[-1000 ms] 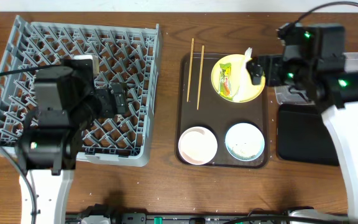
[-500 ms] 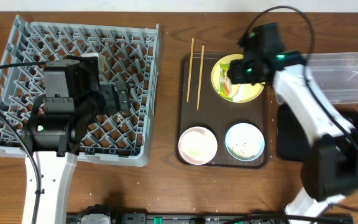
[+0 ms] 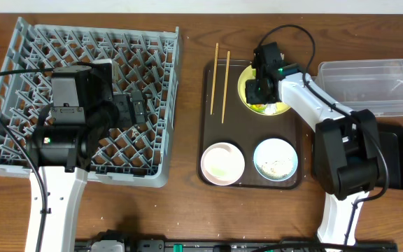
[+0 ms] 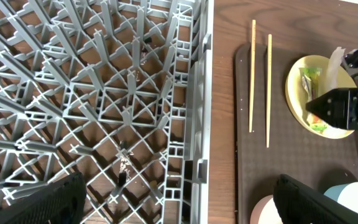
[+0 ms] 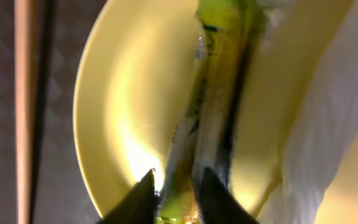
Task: Sort waste into correct bins and load items into the dishwasher
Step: 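Grasp the green wrapper and carry it to the clear bin, then return the right gripper and grasp the white tissue on the plate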
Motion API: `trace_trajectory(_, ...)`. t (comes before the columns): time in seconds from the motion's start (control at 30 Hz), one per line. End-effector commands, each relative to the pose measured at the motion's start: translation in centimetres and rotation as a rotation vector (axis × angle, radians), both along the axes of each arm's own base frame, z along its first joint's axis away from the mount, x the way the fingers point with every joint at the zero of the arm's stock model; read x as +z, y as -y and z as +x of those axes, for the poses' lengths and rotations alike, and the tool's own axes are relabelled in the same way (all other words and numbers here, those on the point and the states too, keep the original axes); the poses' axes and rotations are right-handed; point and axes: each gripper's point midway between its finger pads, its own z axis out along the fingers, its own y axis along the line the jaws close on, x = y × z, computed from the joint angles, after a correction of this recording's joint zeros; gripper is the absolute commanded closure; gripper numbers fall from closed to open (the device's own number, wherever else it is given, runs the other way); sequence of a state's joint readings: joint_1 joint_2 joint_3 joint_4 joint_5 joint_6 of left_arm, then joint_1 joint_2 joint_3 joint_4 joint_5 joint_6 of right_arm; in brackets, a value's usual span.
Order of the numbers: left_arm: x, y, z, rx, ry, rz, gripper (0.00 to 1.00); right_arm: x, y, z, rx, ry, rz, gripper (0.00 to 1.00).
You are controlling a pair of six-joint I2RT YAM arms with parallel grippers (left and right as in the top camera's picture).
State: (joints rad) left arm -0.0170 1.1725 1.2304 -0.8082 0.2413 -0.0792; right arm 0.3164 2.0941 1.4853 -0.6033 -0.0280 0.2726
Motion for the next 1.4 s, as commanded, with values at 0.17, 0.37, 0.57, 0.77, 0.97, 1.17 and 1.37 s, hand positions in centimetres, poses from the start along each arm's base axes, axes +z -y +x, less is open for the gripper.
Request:
trace_trajectory(0.17,0.5,0.2,0.1,-0.006,0.008,-0.013,0.02,2.5,-0.4,0.9,-0.044,0.044,0.048,0.99)
trace_trajectory(0.37,0.5,0.2,0.1,-0.006,0.008,-0.013,0.03,9.5,1.1,1.6,-0.107,0.152,0.160,0.99)
trace_trajectory(0.57,0.5,0.2,0.1,-0.006,0.008,-0.013,0.02,16.6,7.6,2.1,-0.314,0.283,0.230,0.99)
trace_trajectory(0.77,0.5,0.2,0.1,-0.006,0.008,-0.013,0.02,16.1,19.1,0.2,-0.843,0.257,0.143,0.99)
trace_trajectory(0.97,0.5,0.2,0.1,-0.006,0.008,-0.013,0.02,12.8,24.8,-1.4,-1.115,0.180,0.097,0.99)
trace_trajectory(1.17,0.5,0.2,0.1,-0.006,0.008,-0.013,0.02,11.8,24.6,-0.8,-1.087,0.155,0.126,0.70)
trace_trajectory(1.37,0.5,0.2,0.1,-0.006,0.008,-0.013,0.02,17.6,17.2,2.8,-0.556,0.296,0.360,0.56)
